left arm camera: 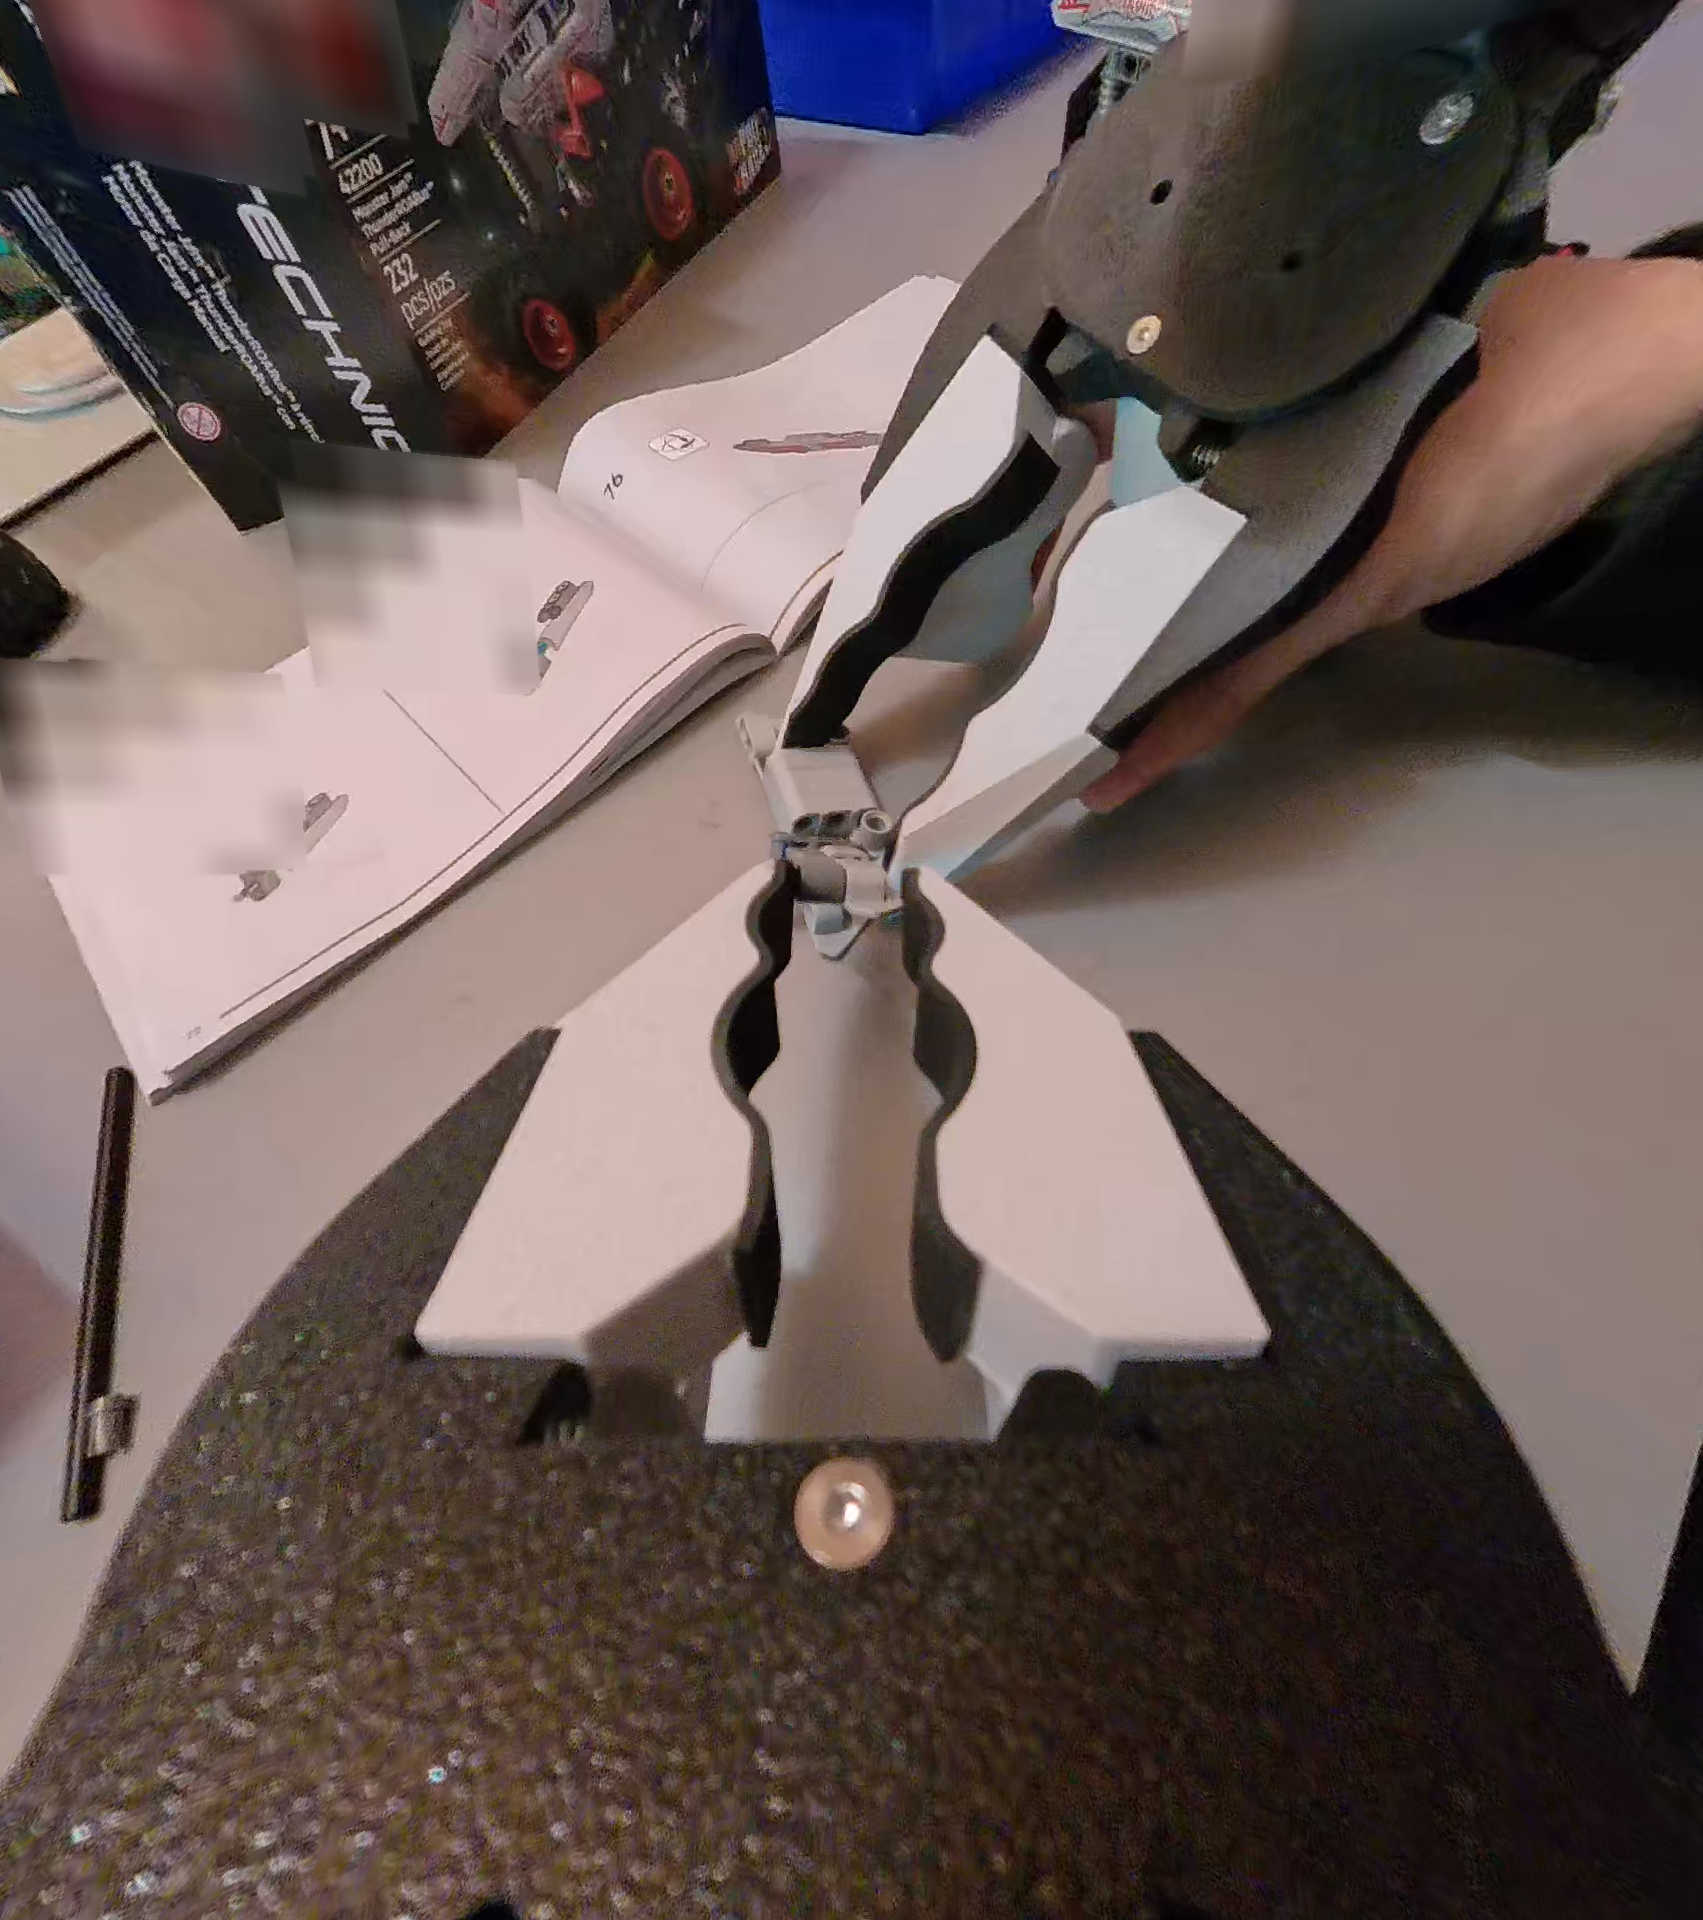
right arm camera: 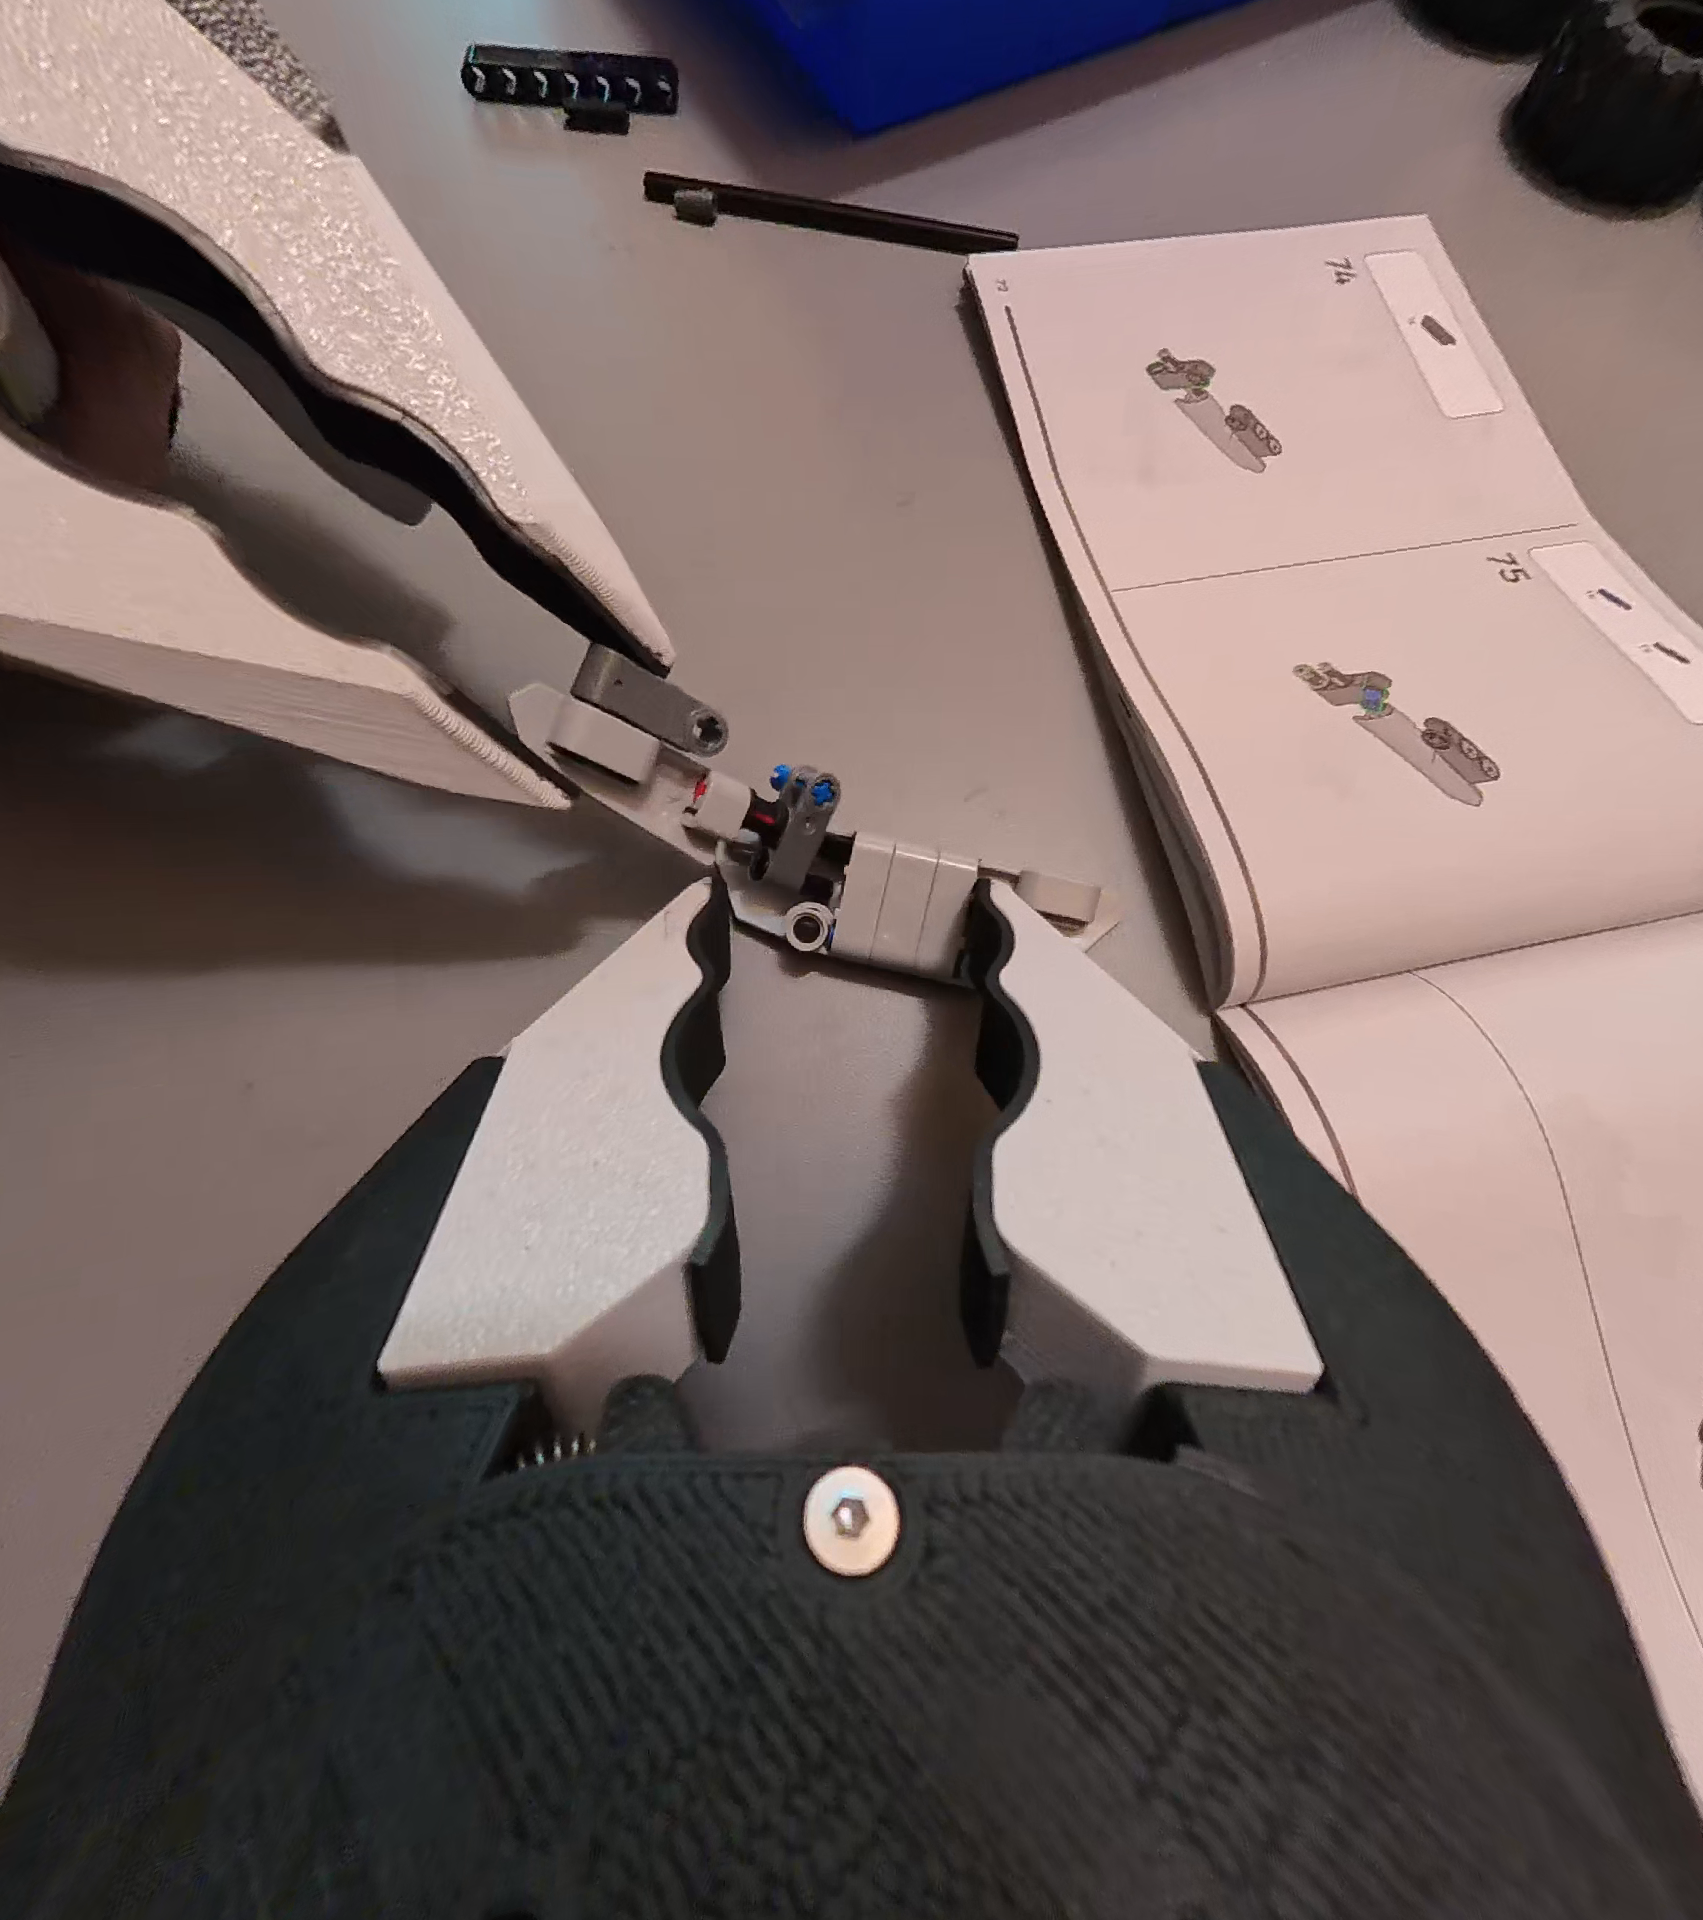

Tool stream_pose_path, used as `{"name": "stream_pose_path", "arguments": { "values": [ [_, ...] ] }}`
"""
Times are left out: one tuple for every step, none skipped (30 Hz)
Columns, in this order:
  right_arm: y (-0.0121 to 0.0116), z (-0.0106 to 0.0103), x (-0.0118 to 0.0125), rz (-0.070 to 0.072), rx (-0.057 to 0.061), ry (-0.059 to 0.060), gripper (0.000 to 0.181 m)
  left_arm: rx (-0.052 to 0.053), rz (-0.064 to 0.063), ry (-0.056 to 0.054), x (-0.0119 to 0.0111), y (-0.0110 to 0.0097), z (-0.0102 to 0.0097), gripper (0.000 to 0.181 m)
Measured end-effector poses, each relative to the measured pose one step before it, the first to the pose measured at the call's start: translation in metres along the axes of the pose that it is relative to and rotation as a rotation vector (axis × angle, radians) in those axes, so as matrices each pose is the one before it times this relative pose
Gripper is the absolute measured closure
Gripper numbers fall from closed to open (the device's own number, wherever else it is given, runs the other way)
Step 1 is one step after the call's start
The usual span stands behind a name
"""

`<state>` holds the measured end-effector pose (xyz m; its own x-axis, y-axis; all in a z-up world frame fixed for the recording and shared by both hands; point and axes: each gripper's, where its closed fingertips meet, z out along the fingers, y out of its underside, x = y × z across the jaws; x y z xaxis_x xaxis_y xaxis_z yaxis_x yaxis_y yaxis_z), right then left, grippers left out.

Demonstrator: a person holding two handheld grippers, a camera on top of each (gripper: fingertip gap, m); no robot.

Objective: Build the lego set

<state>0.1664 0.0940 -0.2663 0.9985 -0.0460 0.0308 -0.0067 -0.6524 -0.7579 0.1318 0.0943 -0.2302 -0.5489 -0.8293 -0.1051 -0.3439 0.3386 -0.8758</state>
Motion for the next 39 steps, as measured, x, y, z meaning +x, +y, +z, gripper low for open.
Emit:
{"name": "stream_pose_path", "arguments": {
  "values": [
    [0.0,-0.00013,0.00007,0.0017,-0.0001,-0.0015,0.136,-0.0097,0.0124,-0.0004,0.00031,0.00168,-0.0003,0.164],
    [0.00009,0.00005,0.00016,-0.0005,-0.0001,0.0017,0.136,-0.0351,0.0158,0.0013,-0.00043,0.0055,0.00012,0.163],
    [0.00001,-0.00001,0.00011,-0.0002,-0.0001,0.0014,0.136,-0.0477,0.0154,0.0019,-0.00118,0.00733,-0.00016,0.163],
    [-0.00007,0.00007,-0.00024,-0.0009,0.0001,-0.0007,0.136,-0.0508,0.0103,0.0056,-0.00092,0.00818,0.00001,0.164],
    [-0.00002,0.0,-0.0002,-0.0015,0.0001,-0.0008,0.136,-0.0421,0.0012,0.0061,-0.00066,0.00744,0.00085,0.164],
    [-0.00001,-0.00001,-0.00024,-0.001,0.0001,-0.0008,0.136,-0.0199,0.0009,0.0066,-0.00007,0.0046,0.00118,0.164],
    [0.0,0.00001,0.00004,0.0009,0.0,-0.0007,0.136,0.004,0.0019,0.0015,0.00008,0.00127,0.00094,0.164],
    [-0.00001,0.0,-0.00007,0.0003,0.0001,-0.0004,0.136,-0.0027,0.0045,-0.0034,-0.00016,0.00075,0.00001,0.164],
    [0.00001,0.0,0.00005,-0.0003,-0.0001,0.0002,0.136,-0.0047,0.0107,0.0012,0.00076,0.0006,0.00021,0.163],
    [0.0,-0.00001,-0.00013,-0.0004,0.0,0.0002,0.136,-0.0104,0.0057,0.0039,0.00103,0.00126,0.00113,0.161],
    [0.0,-0.00001,0.00003,-0.0013,0.0,0.001,0.136,-0.0086,-0.0056,-0.0001,0.00041,0.00044,0.00132,0.158],
    [0.0,-0.00002,-0.00003,-0.0015,0.0,0.0012,0.136,0.0003,-0.0077,0.0083,0.00151,-0.0011,0.00093,0.153],
    [0.00005,-0.00008,-0.0001,-0.0006,0.0001,0.0004,0.136,-0.0012,-0.0076,0.0077,0.00135,-0.00076,0.00115,0.153],
    [0.00001,-0.00001,-0.00001,-0.0004,0.0,0.0005,0.136,-0.0014,-0.0019,0.0036,0.00065,-0.00074,0.00109,0.155],
    [-0.00001,-0.00001,-0.00002,-0.0015,0.0001,0.0013,0.136,-0.0007,0.0087,0.0026,0.00066,-0.00071,0.00098,0.16],
    [-0.00004,0.00001,-0.00005,-0.0008,0.0003,0.0007,0.136,-0.0002,0.0156,-0.0075,-0.00067,-0.0004,0.0006,0.162],
    [-0.00004,0.00008,0.00014,0.0018,-0.0002,-0.0002,0.136,0.0013,0.018,-0.0094,-0.00099,-0.00038,0.00053,0.162],
    [0.00001,0.00004,0.00042,0.0047,-0.0001,-0.0011,0.136,-0.0006,0.0093,-0.003,-0.00059,-0.00016,0.00025,0.162],
    [-0.00007,0.00012,0.00028,0.0047,0.0,-0.0013,0.136,-0.002,0.001,0.0042,-0.00062,-0.00007,0.00039,0.162],
    [0.00002,0.00016,0.00062,0.002,-0.0001,0.0026,0.136,-0.0008,0.002,0.0066,-0.00099,0.00002,0.00051,0.162],
    [-0.00013,0.00014,0.00046,-0.0008,0.0,0.0044,0.136,-0.0003,0.0079,0.0086,-0.00128,0.00005,0.00046,0.162],
    [0.00002,0.0001,-0.00004,-0.0034,0.0,0.0031,0.136,-0.0007,0.0091,0.0122,-0.00109,0.00011,0.00033,0.162],
    [-0.00009,0.00006,-0.0001,-0.0018,0.0002,0.0013,0.136,-0.0018,0.0023,0.0174,-0.00078,0.0003,0.00012,0.162],
    [-0.00031,0.00023,-0.00005,0.0015,-0.0002,-0.0001,0.136,0.0006,-0.0029,0.0195,-0.00047,0.00021,0.0002,0.162],
    [-0.00029,0.00038,0.00019,0.0025,-0.0003,0.0006,0.136,0.0067,0.0012,0.0173,-0.00076,0.0001,0.00029,0.162],
    [-0.00019,0.00025,0.00024,0.002,-0.0001,0.0,0.136,0.0109,0.0085,0.0149,-0.00109,-0.00023,0.00045,0.162],
    [-0.0002,0.00027,0.00062,0.0036,0.0,0.0021,0.136,0.0063,0.006,0.0129,-0.00113,-0.00005,0.0003,0.162],
    [-0.00018,0.00027,0.0011,0.004,-0.0002,0.0043,0.136,0.0023,0.0043,0.0082,-0.00138,-0.00014,0.00053,0.162],
    [0.00007,0.00018,0.00163,0.0066,-0.0006,0.0073,0.136,0.0014,0.0086,0.0019,-0.00165,-0.00045,0.00092,0.162],
    [0.00002,0.00005,0.0013,0.0059,-0.0003,0.0058,0.136,0.002,0.0085,-0.0055,-0.00156,-0.00054,0.00076,0.162],
    [0.0,0.0,0.00025,0.0002,0.0,0.0019,0.136,0.0014,0.0122,-0.007,-0.00062,-0.00033,0.00028,0.163],
    [0.00012,-0.00011,0.001,0.0006,-0.0004,0.0074,0.136,0.0018,0.019,-0.0073,-0.00077,-0.00061,0.0006,0.162],
    [0.0,0.00004,0.0004,0.0034,-0.0001,0.0011,0.136,0.001,0.0095,-0.0046,-0.00094,-0.00047,0.00064,0.162],
    [-0.00003,0.00004,-0.00006,0.0018,0.0002,-0.0016,0.136,-0.0015,-0.0038,0.0005,-0.00025,-0.00006,0.00021,0.163],
    [0.00001,0.0,0.00009,0.0,-0.0001,-0.0001,0.136,-0.0011,-0.0044,0.001,-0.00013,-0.00011,0.00023,0.163],
    [0.00002,-0.00004,-0.00008,-0.0017,0.0,0.0014,0.136,0.0005,0.0019,-0.0001,-0.00028,-0.00023,0.00026,0.163],
    [0.00001,-0.00007,-0.0001,-0.0039,0.0001,0.003,0.136,0.0021,0.0118,-0.0007,-0.00061,-0.00048,0.00057,0.163],
    [-0.00004,-0.00002,0.00009,-0.003,0.0004,0.0027,0.136,0.0031,0.0219,-0.0008,-0.00085,-0.00078,0.00081,0.163],
    [0.00005,-0.00005,0.00025,0.0015,0.0001,0.0011,0.136,0.0039,0.0246,0.001,-0.00099,-0.00072,0.00073,0.163]
  ]
}}
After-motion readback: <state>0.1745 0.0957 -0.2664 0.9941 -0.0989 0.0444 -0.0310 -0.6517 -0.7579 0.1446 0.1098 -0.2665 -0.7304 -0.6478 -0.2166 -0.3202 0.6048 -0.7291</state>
